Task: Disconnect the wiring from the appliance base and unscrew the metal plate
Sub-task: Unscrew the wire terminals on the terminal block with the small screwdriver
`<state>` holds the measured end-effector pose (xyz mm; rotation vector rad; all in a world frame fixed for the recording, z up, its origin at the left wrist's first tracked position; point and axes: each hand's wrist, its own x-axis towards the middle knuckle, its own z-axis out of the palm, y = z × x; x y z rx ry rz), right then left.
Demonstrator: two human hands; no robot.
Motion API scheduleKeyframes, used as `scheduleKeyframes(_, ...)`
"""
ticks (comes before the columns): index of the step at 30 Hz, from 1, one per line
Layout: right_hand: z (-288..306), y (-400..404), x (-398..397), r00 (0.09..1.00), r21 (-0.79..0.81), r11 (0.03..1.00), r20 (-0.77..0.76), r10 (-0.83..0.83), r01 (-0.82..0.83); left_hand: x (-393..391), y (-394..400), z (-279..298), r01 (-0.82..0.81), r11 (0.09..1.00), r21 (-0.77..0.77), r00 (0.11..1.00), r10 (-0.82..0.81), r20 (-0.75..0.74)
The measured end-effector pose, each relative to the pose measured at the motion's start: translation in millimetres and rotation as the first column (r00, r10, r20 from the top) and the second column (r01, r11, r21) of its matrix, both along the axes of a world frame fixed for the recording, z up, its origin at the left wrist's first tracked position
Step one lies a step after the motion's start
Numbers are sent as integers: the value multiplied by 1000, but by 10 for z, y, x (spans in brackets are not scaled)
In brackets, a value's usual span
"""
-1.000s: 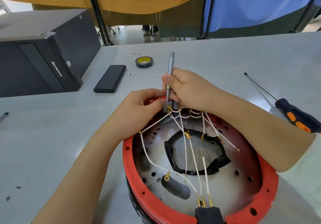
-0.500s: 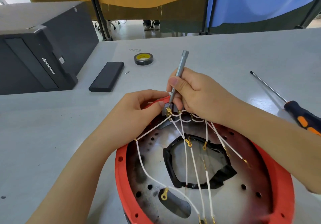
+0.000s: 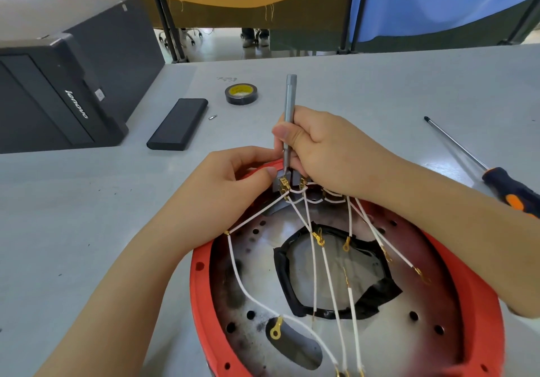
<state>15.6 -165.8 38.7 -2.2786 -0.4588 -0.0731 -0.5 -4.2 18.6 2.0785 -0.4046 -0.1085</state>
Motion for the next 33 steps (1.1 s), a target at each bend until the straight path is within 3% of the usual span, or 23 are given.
scheduleKeyframes(7, 78, 100, 91, 998, -166, 985, -26, -53, 48, 6, -5, 10, -1, 1000, 13, 1000, 1, 12)
scheduleKeyframes(13, -4, -19, -3, 1000, 88, 996, -28, -15, 17, 6, -2, 10, 1, 1000, 3, 1000, -1, -4)
scheduleKeyframes(15, -11, -33, -4, 1000, 103, 995, -23, 2, 1, 2, -6, 12, 4, 1000, -5, 1000, -4, -6)
scheduleKeyframes(27, 28, 57, 56, 1000, -79, 997, -2, -14, 13, 0, -8, 16, 7, 1000, 9, 1000, -7, 5)
scheduleKeyframes(31, 57, 119, 121, 999, -234, 971, 37, -30, 38, -2, -11, 23, 12, 1000, 20, 1000, -13, 19)
scheduleKeyframes(33, 33, 104, 97, 998, -205, 978, 55, -24, 35, -1, -9, 21, 10, 1000, 19, 1000, -10, 14)
